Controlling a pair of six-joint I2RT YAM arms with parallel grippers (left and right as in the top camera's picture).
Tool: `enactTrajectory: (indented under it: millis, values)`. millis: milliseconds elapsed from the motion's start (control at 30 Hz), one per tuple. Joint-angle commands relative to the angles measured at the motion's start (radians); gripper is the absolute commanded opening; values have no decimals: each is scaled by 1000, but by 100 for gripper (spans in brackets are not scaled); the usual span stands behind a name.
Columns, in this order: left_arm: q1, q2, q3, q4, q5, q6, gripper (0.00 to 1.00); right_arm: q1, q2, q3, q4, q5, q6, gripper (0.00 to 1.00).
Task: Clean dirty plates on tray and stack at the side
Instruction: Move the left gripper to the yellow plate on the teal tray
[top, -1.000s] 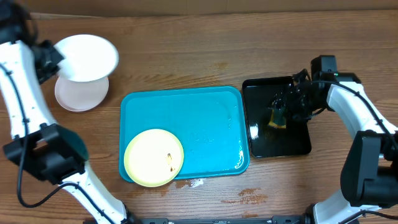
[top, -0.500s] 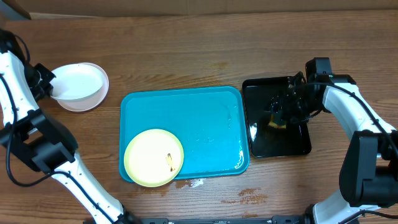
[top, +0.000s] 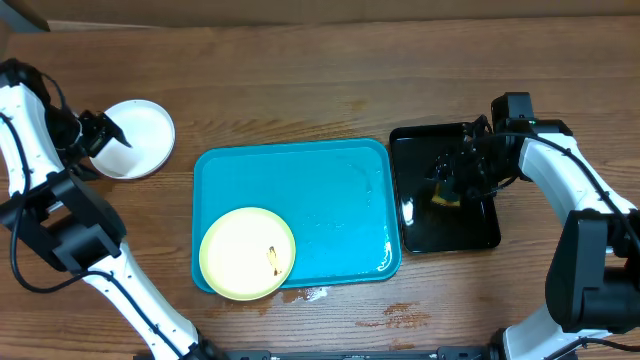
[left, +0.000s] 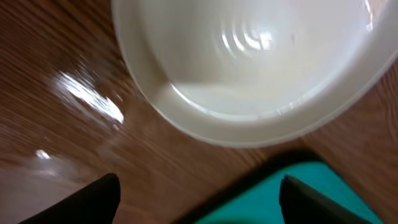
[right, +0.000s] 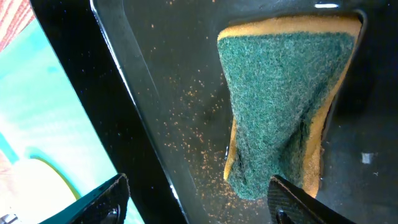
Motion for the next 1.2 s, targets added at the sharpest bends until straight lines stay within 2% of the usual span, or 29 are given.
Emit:
enactTrajectory:
  millis: [0,33,100,167,200,333,400,600,767,900,1000,1100,1167]
  values:
    - [-56,-61,16,-48,147,94,80,5,4,-4,3,8,-4,73]
    - [-72,-77,16,-58,145,94,80,5,4,-4,2,8,-4,74]
    - [-114,-125,16,-79,129,94,79,5,4,-4,-3,13,-4,82]
    - [-154,-182,13,-90,108,90,77,5,4,-4,-7,20,-4,98]
    - [-179,-227,7,-90,105,79,78,5,4,-4,-7,23,-3,100]
    - [-265,-414,-60,-90,91,51,79,5,4,-4,-10,26,-3,100]
    - [-316,-526,-131,-90,39,25,79,5,4,-4,-9,26,-3,100]
    - [-495,-839,-431,-89,-135,-80,82,5,4,-4,-1,26,-3,100]
    - [-547,-1034,-693,-73,-241,-166,82,5,4,-4,11,26,-3,100]
    - [-544,-1186,-940,15,-253,-224,82,5,4,-4,32,26,-3,100]
    - [-544,-1278,-1122,127,-253,-270,77,5,4,-4,40,26,-3,100]
    - [-544,-1325,-1285,250,-248,-313,72,5,4,-4,48,26,-3,100]
    - [-544,-1316,-1391,359,-231,-327,73,5,4,-4,51,26,-3,100]
